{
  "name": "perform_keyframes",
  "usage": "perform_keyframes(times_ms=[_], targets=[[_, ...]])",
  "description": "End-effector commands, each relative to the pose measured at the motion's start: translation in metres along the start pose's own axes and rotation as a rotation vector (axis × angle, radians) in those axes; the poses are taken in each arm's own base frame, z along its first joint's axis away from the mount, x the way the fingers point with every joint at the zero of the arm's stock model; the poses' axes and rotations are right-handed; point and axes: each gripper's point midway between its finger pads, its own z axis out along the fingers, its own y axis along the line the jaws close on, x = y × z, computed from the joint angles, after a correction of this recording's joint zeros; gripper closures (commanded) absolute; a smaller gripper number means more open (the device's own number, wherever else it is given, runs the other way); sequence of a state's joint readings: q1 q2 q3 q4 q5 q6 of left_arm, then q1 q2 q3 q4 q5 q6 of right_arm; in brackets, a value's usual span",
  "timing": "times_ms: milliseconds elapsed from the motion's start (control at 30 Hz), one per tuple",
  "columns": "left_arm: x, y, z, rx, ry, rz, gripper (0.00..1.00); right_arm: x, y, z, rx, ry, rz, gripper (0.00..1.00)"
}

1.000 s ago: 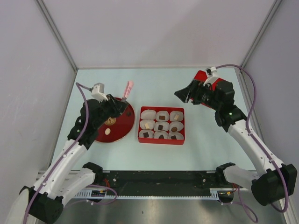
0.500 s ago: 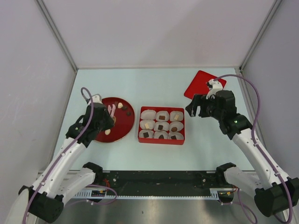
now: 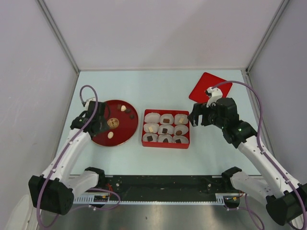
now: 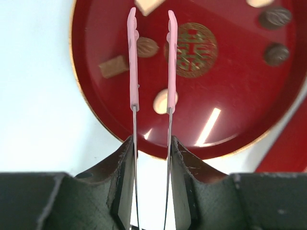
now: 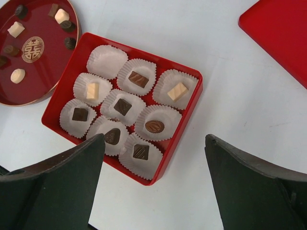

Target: Pack the chocolate

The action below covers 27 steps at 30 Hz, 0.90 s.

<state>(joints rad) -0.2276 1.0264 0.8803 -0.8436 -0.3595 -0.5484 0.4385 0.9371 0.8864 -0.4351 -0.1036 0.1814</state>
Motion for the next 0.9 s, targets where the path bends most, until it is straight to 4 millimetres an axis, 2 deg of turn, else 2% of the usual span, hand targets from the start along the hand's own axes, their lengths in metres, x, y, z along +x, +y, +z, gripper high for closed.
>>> perform_keyframes(times_ms=[0,300,400,633,667,867], targets=[[-0.038,0.0,0.004,0.011,-0.076,-0.013,0.64,-0.011,0.0,-0.004,0.014,-0.055,-0.037,0.11],[-0.072,-0.007,0.034,0.058,-0.097,0.025,0.64,-0.009,0.0,-0.004,0.016,-0.057,-0.056,0.11],[-0.076,-0.005,0.045,0.059,-0.075,0.03,0.65,-0.008,0.0,-0.003,0.019,-0.053,-0.059,0.11],[-0.078,-0.009,0.065,0.063,-0.027,0.061,0.65,-0.007,-0.004,-0.002,0.032,-0.049,-0.069,0.11],[-0.079,0.0,0.072,0.04,-0.013,0.05,0.65,-0.008,-0.004,-0.002,0.035,-0.053,-0.07,0.11],[-0.078,0.008,0.087,-0.004,0.025,0.057,0.64,-0.007,-0.005,-0.001,0.038,-0.048,-0.076,0.11]])
